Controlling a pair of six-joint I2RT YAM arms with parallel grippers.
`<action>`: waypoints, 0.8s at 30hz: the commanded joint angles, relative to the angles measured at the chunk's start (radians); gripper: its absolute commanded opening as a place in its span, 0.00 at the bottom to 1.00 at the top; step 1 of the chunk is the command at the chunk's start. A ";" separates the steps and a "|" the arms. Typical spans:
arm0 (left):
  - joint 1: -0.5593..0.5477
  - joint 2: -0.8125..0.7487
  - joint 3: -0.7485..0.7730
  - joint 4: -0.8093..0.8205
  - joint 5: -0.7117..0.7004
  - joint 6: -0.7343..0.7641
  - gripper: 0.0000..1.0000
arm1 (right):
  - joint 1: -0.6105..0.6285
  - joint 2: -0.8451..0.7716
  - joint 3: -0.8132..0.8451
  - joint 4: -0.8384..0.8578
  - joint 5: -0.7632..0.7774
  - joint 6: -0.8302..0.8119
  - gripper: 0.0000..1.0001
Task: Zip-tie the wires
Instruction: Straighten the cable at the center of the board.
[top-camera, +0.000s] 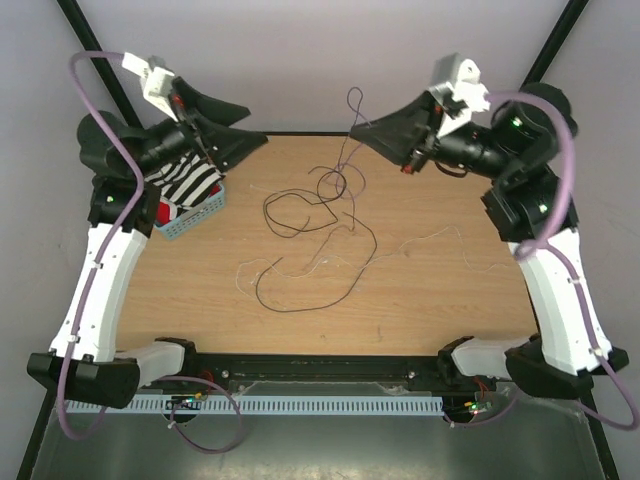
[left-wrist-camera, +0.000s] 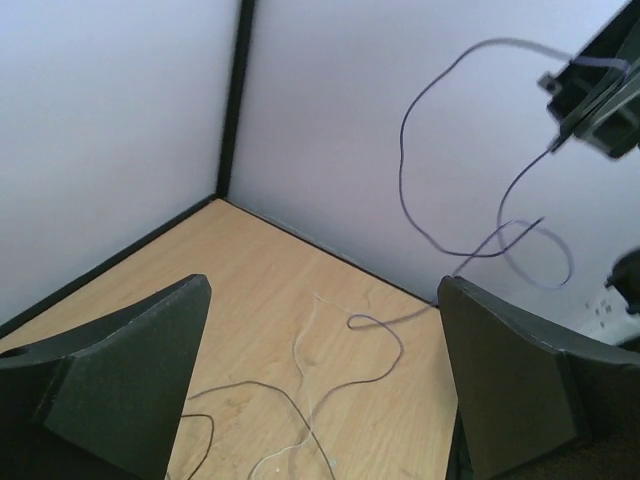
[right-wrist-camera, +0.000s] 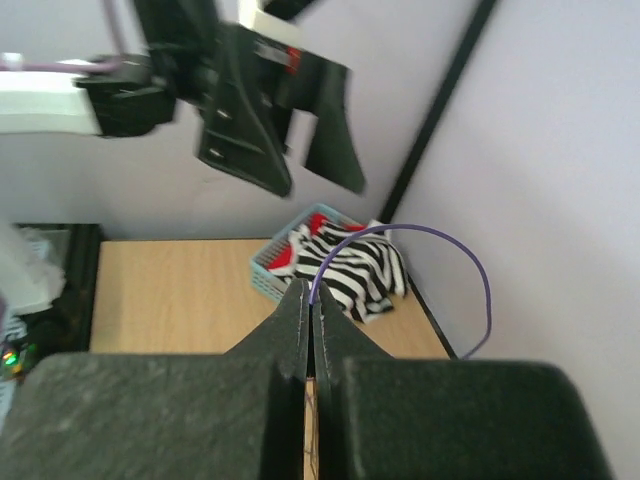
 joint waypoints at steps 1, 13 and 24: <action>-0.126 -0.058 -0.037 0.075 0.034 0.156 0.99 | -0.001 -0.070 -0.046 0.070 -0.225 0.032 0.03; -0.406 -0.025 -0.014 0.105 -0.013 0.254 0.99 | -0.001 -0.232 -0.281 0.450 -0.400 0.325 0.03; -0.498 0.082 0.006 0.108 -0.070 0.293 0.93 | -0.002 -0.233 -0.340 0.517 -0.407 0.365 0.04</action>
